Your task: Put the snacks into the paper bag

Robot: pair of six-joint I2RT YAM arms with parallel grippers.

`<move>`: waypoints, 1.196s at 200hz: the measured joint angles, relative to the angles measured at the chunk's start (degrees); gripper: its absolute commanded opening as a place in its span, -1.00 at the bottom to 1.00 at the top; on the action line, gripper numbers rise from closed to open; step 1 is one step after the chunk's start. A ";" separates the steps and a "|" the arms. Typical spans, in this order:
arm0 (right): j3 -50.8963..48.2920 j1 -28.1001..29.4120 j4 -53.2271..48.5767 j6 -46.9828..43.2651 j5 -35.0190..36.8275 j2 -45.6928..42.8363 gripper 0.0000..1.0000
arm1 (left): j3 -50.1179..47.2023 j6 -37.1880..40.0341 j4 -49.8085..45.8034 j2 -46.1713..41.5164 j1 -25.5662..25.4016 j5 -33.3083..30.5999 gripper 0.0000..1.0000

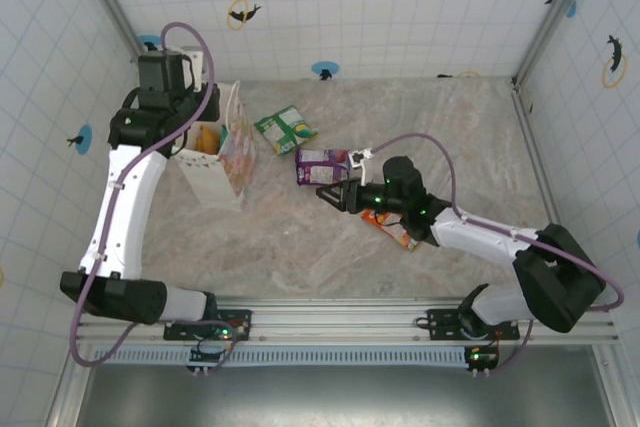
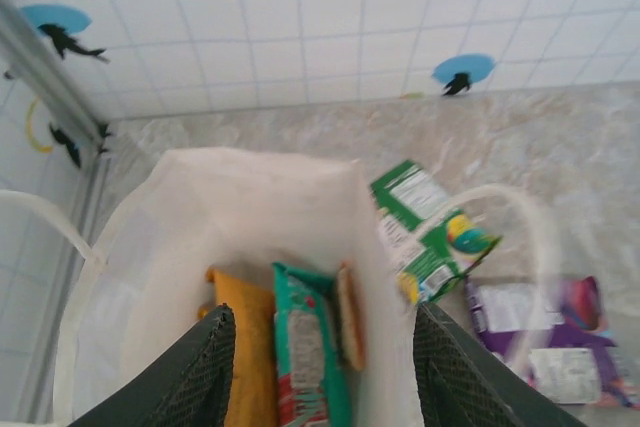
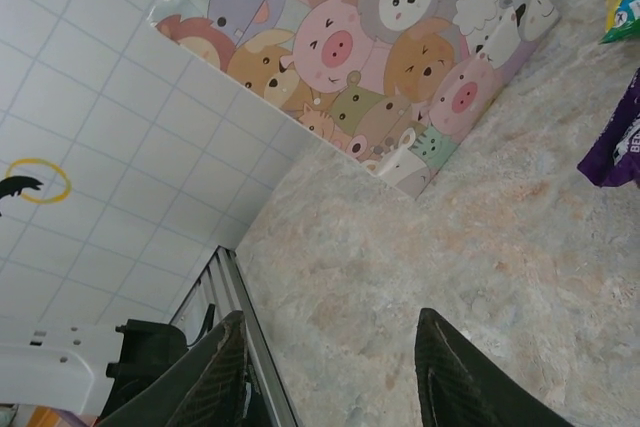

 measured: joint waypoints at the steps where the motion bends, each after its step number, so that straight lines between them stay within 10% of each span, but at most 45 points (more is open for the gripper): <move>1: 0.11 -0.02 -0.15 -0.02 0.07 0.00 -0.05 | 0.04 -0.04 0.04 -0.02 0.00 0.15 -0.01; 160: 1.40 -31.98 -47.78 -5.05 8.41 -12.81 0.09 | 7.13 -1.88 5.11 11.19 -23.52 6.12 0.03; 239: -20.33 -36.76 -42.99 1.29 2.38 -21.38 0.16 | 7.78 -2.80 5.99 17.03 -28.68 6.56 0.02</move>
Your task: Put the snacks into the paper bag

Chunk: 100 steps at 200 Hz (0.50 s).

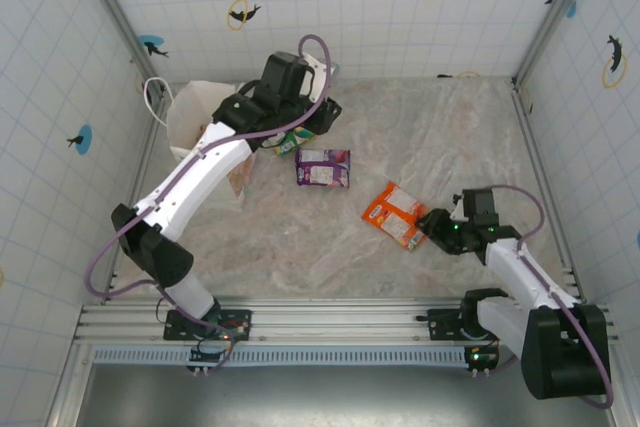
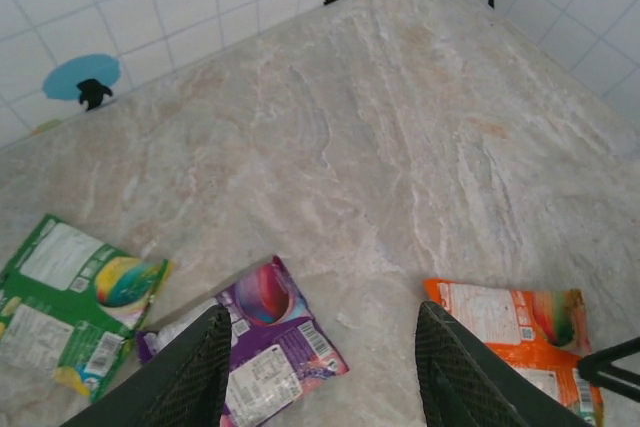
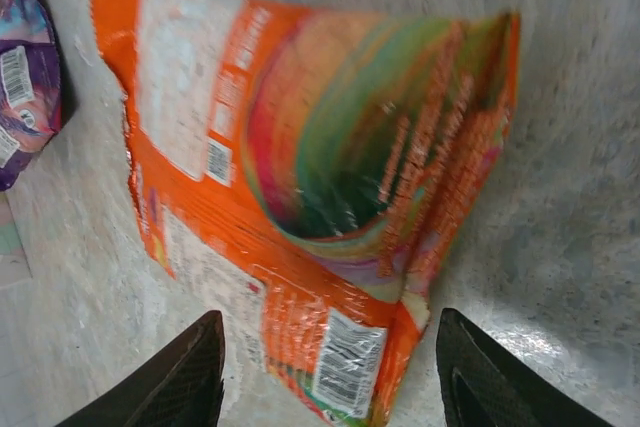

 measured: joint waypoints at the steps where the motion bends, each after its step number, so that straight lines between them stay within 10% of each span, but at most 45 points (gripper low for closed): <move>1: -0.17 -0.02 0.17 0.11 -0.07 0.00 0.16 | 0.00 0.00 0.02 0.04 -0.04 0.04 0.02; 100: -7.93 -0.31 21.49 4.31 -2.54 3.87 -0.10 | -1.99 -2.97 3.72 0.20 -1.18 4.44 0.02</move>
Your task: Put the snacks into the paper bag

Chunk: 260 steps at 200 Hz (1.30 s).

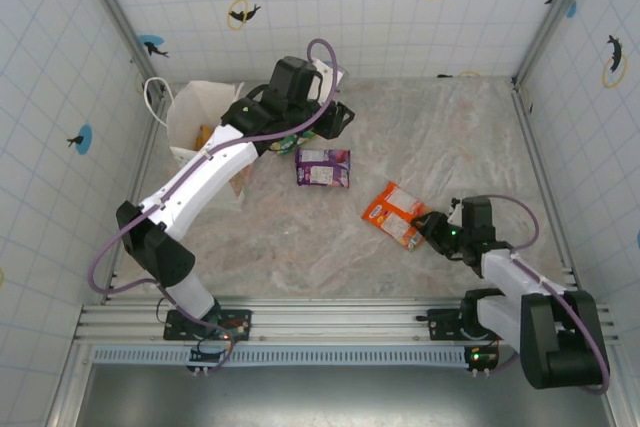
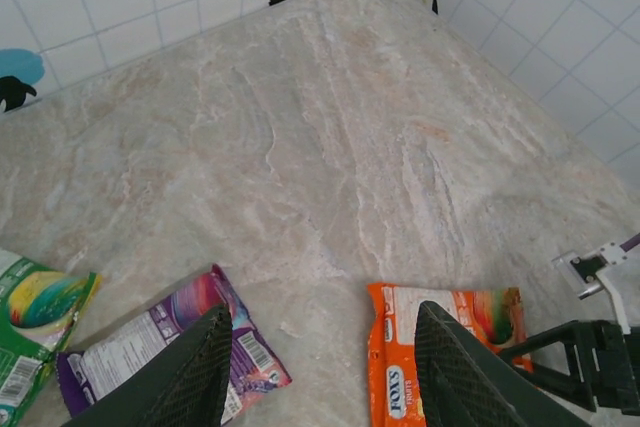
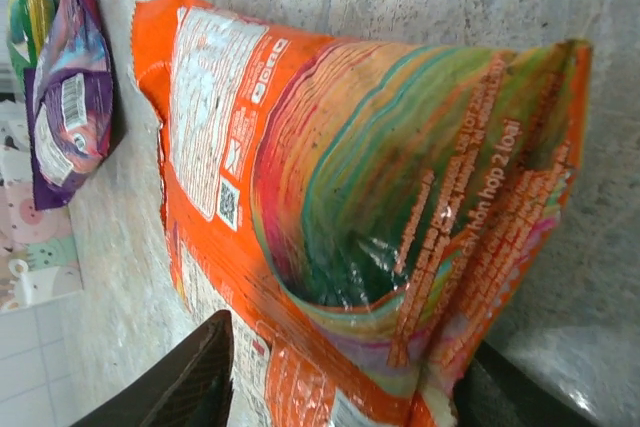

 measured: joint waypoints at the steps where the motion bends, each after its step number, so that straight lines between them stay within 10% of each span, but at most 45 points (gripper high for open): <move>1: 0.00 -0.02 0.13 0.09 -0.04 0.09 -0.11 | 0.00 -0.02 0.02 0.00 0.00 0.04 0.02; 80: -0.50 -0.28 4.13 -4.72 0.37 1.60 -0.99 | 0.00 0.00 0.00 0.09 -0.02 0.15 0.03; 260: 29.24 4.79 -28.63 -59.84 -10.82 -7.58 -1.00 | -18.05 20.35 4.50 -1.05 0.00 27.43 0.35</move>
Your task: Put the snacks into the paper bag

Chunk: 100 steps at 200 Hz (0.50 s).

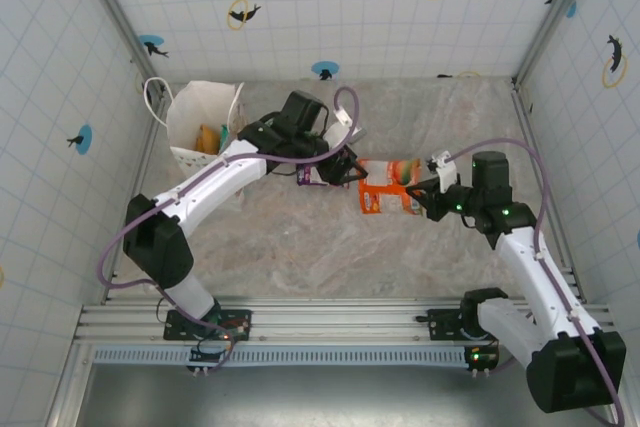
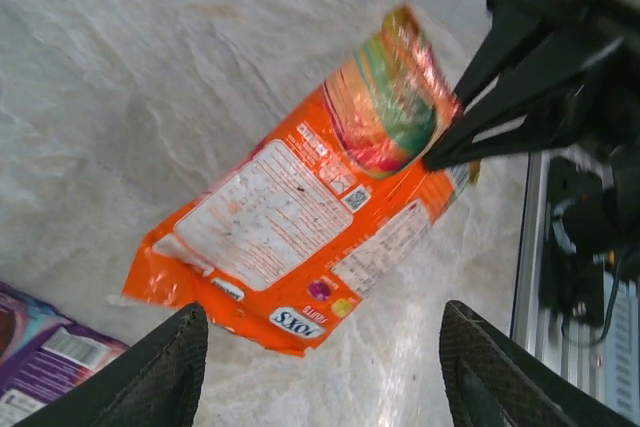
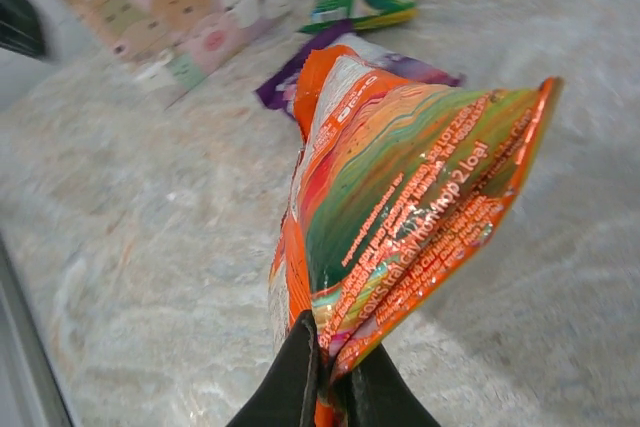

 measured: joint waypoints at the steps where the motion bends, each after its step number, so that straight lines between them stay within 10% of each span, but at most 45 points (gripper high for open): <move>1: 0.22 0.22 -0.28 -0.52 -0.04 0.00 -1.00 | -0.11 0.15 0.02 -0.02 0.00 0.04 0.35; 100: 4.35 11.37 -4.50 -19.69 0.55 2.01 -1.00 | -2.97 14.12 -2.89 0.15 -1.01 4.07 0.23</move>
